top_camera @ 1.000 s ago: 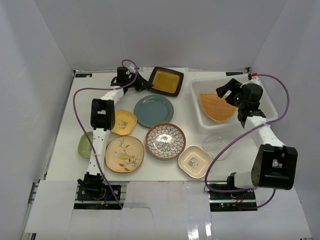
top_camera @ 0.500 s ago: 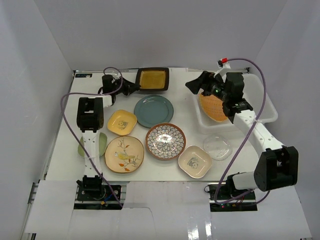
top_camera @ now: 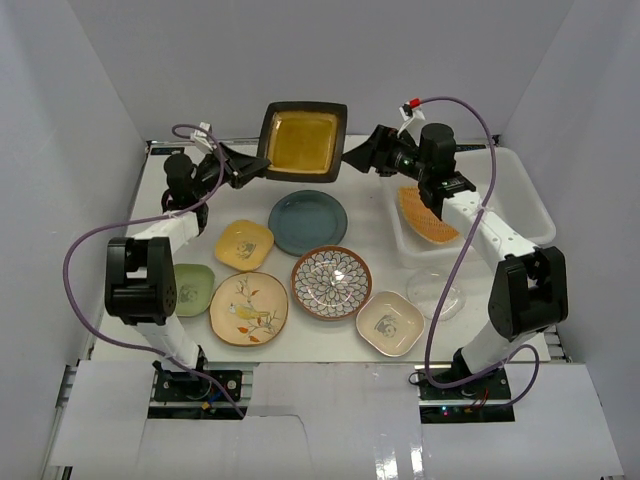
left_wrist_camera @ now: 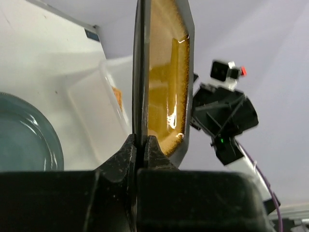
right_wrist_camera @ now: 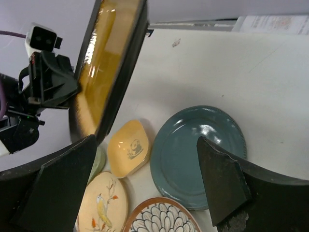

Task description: Place the plates into the plastic bin on the countertop

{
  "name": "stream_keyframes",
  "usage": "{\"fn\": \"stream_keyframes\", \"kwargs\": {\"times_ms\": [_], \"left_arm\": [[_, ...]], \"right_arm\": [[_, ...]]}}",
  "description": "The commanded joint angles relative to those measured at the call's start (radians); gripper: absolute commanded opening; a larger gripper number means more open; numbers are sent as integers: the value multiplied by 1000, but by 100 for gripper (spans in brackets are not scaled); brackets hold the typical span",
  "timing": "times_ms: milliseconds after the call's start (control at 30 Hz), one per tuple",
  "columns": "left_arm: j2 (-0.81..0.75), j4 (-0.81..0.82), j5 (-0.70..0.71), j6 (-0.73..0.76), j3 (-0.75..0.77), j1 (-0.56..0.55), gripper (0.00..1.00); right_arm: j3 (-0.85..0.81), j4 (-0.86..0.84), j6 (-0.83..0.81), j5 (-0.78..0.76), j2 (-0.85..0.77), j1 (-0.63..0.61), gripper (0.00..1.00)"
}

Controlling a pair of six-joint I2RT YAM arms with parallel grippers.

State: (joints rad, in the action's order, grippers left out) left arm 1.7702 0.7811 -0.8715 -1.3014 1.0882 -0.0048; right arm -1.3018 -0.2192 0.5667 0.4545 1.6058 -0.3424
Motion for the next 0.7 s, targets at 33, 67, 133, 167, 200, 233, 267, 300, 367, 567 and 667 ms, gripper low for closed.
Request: {"fn": "stream_keyframes", "kwargs": {"times_ms": [33,67,133,167,200,233,267,300,367,567,667], "left_arm": [[-162,26,-30,53,-89,-30,0],[-173,5,-34,65,-91,-37,0],[-195,-31,-37,96,-93,-58,0],[-210,-32,-43,99,-97,-66,0],[-216,-36,-44,102,-99,-73,0],[-222,-63,-28,122,-102,-86,0],[-238,-77,-14,135,-112,-90,0],[-244,-88,-6,146,-114,-93,0],[-239,-51,-20,119,-117,-103,0],[-252,-46,-40,119,-133,-121,6],[-271,-159,-38,198,-116,-121,46]], "right_arm": [[-16,-100,97,81,26,-6,90],[-4,-114,105,84,25,-6,90],[31,-141,125,87,23,-4,90],[41,-157,134,87,25,-4,90],[48,-167,145,98,28,-4,92],[71,-184,171,110,29,-6,94],[84,-222,185,125,29,-6,96],[97,-238,197,125,29,-4,98],[122,-255,219,124,31,-4,81],[150,-244,226,64,-1,-1,8],[174,-243,232,49,-46,38,8]]}}
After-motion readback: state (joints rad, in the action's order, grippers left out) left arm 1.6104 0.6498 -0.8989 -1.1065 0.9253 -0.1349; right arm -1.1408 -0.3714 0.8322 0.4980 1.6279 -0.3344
